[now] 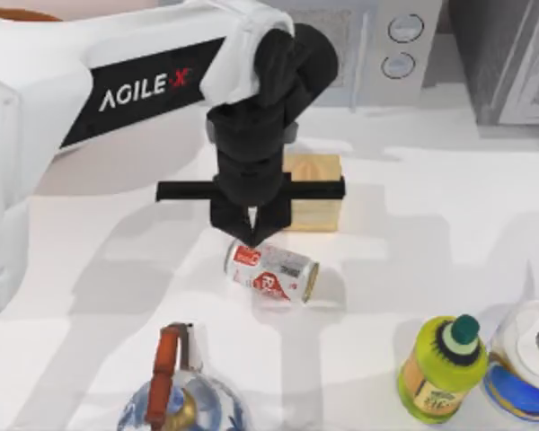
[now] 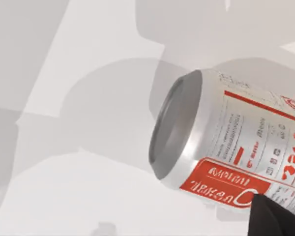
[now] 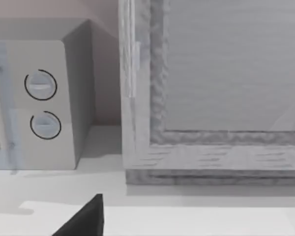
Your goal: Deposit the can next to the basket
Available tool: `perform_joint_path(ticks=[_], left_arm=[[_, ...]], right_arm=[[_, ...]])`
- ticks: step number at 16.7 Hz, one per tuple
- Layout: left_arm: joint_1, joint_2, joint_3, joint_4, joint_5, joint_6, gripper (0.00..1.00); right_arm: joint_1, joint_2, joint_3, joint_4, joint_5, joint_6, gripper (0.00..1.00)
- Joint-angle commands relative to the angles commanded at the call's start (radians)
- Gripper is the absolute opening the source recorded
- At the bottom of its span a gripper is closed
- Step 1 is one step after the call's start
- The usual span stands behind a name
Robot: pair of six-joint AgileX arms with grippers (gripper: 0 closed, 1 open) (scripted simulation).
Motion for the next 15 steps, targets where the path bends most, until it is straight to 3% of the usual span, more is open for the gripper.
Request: perform_joint_path(ticks=[12,15], left_arm=[[0.000,0.006,-0.023,0.029,0.000,0.000,0.00],[0.000,0.006,-0.023,0.029,0.000,0.000,0.23]], right_arm=[[0.000,0.000,0.000,0.000,0.000,0.000,1.00],[0.000,0.000,0.000,0.000,0.000,0.000,1.00]])
